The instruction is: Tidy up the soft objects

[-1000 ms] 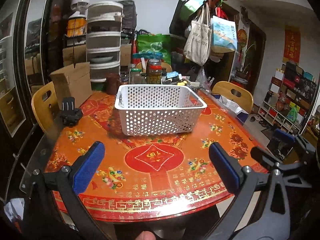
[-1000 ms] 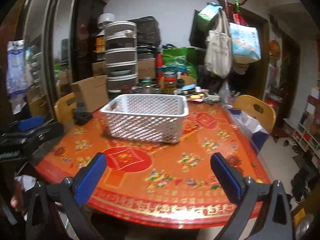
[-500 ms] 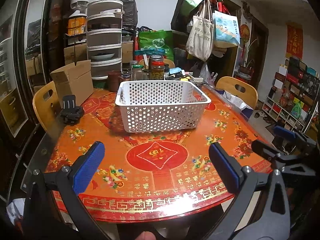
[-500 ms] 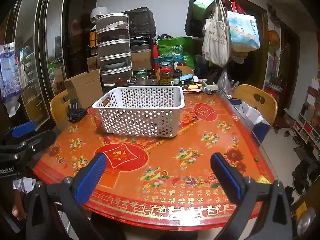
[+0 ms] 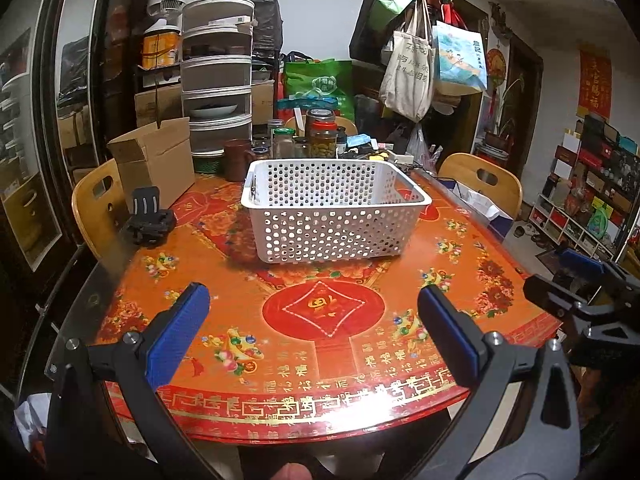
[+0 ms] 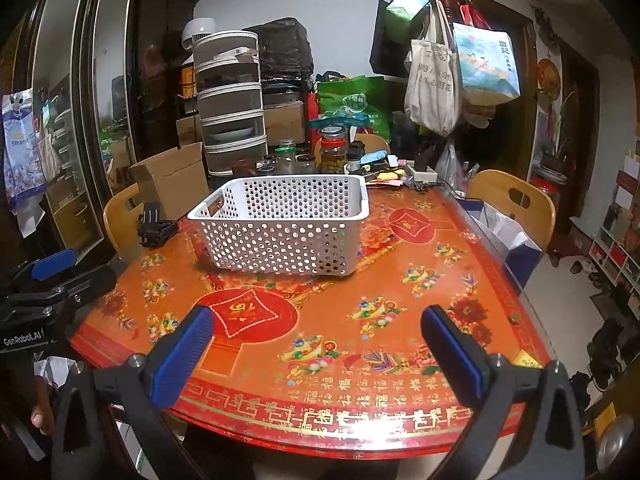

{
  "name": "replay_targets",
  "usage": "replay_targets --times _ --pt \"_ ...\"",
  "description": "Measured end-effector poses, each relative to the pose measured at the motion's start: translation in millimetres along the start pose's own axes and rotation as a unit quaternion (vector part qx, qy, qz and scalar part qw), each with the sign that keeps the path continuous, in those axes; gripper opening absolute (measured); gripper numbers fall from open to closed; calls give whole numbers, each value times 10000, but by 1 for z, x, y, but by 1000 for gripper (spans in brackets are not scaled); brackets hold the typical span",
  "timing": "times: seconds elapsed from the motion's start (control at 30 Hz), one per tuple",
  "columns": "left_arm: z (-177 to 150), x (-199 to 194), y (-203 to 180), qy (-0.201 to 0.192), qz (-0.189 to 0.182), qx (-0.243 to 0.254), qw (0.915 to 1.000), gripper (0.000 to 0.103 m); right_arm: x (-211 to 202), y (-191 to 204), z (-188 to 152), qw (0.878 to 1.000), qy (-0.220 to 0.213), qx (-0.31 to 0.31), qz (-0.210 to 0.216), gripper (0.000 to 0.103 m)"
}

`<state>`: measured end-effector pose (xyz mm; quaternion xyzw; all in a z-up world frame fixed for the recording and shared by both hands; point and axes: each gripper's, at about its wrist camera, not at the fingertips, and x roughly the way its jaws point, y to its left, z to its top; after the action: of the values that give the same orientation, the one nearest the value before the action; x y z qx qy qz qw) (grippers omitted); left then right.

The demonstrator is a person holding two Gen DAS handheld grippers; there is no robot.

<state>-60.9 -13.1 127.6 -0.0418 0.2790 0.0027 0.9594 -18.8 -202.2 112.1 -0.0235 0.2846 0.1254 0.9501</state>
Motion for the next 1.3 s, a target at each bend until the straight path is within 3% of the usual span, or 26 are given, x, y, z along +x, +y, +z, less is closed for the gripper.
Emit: replay_targets --times 1.3 --pt "-3 3 2 53 -19 28 10000 103 -5 8 0 9999 -15 -61 109 103"
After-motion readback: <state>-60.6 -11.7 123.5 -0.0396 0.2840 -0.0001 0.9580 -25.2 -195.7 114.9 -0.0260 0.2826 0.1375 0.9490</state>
